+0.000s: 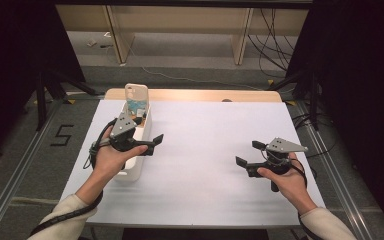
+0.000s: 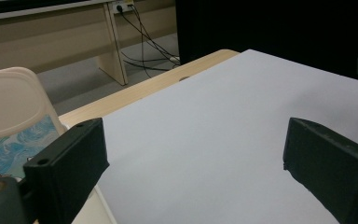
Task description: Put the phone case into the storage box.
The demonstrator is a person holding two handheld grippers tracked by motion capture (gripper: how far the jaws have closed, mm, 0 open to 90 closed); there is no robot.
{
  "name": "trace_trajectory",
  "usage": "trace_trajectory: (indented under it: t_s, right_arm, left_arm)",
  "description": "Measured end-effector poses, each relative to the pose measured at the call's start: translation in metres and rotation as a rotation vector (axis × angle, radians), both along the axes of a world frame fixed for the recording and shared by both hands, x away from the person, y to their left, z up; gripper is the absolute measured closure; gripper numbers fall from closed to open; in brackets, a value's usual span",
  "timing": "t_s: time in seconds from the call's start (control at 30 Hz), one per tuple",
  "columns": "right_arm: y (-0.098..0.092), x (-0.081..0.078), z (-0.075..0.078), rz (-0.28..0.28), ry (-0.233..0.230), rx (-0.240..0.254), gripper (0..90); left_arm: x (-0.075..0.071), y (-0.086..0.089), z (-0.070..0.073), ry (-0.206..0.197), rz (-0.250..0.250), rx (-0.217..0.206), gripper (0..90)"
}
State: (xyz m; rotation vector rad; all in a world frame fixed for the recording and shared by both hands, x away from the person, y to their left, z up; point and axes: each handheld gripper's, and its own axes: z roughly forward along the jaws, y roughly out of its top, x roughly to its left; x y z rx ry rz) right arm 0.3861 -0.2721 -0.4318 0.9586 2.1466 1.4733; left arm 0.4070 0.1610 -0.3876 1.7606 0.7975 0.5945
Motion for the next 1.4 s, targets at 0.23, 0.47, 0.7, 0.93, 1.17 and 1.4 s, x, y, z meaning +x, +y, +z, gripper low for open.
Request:
trace_trajectory:
  t_s: [0.23,0.47,0.7,0.93,1.17,1.4]
  right_arm:
    - [0.0,0.0,0.0,0.001,0.0,0.0,10.0]
    - [0.0,0.0,0.0,0.002,0.0,0.0,10.0]
    - [0.0,0.0,0.0,0.002,-0.001,0.0,10.0]
    - [0.0,0.0,0.0,0.004,-0.003,-0.001,10.0]
    - [0.0,0.0,0.001,0.003,-0.004,0.0,10.0]
    - [-0.001,0.0,0.001,0.003,-0.006,0.003,10.0]
  left_arm:
    - [-0.007,0.0,-0.005,-0.011,-0.024,-0.017,5.5]
    - [-0.013,0.002,-0.011,-0.013,-0.039,-0.017,5.5]
    - [-0.02,0.004,-0.015,-0.012,-0.051,-0.024,5.6]
    - [-0.026,0.007,-0.019,-0.011,-0.059,-0.02,5.7]
    - [-0.03,0.011,-0.023,-0.009,-0.056,-0.017,5.7]
    - [-0.032,0.01,-0.024,-0.011,-0.066,-0.014,5.8]
